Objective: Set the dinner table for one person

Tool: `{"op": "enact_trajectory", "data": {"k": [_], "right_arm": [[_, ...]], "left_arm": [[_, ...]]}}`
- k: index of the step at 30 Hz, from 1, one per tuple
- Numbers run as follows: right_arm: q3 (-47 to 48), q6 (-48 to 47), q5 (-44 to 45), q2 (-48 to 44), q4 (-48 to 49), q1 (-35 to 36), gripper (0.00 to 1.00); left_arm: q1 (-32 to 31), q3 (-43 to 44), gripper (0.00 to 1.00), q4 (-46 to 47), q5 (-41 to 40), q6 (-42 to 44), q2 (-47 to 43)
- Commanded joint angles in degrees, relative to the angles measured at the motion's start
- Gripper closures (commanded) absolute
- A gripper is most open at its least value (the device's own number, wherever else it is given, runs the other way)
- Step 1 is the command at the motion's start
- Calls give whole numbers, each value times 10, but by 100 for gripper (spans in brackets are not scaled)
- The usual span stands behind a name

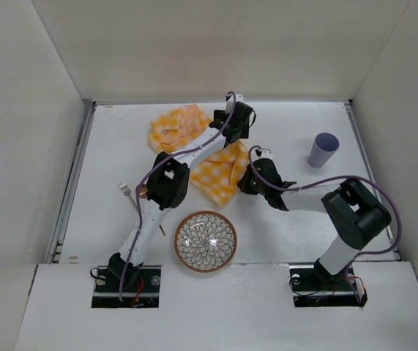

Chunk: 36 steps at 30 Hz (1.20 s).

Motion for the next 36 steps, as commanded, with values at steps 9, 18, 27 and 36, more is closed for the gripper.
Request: {"op": "enact_trajectory", "data": {"k": [9, 18, 27, 36], "right_arm": [[-13, -8, 4, -51, 36, 6, 87], [-15, -8, -2, -58, 30, 6, 82], [-19, -6, -2, -59, 30, 2, 74], [5, -22, -38, -47, 10, 30, 29]], "left_arm": [[13, 101, 43, -71, 16, 18, 50], [22, 88, 35, -62, 61, 8, 61], [29, 49, 82, -24, 59, -7, 39], [34, -126, 87, 100, -13, -13, -123]]}}
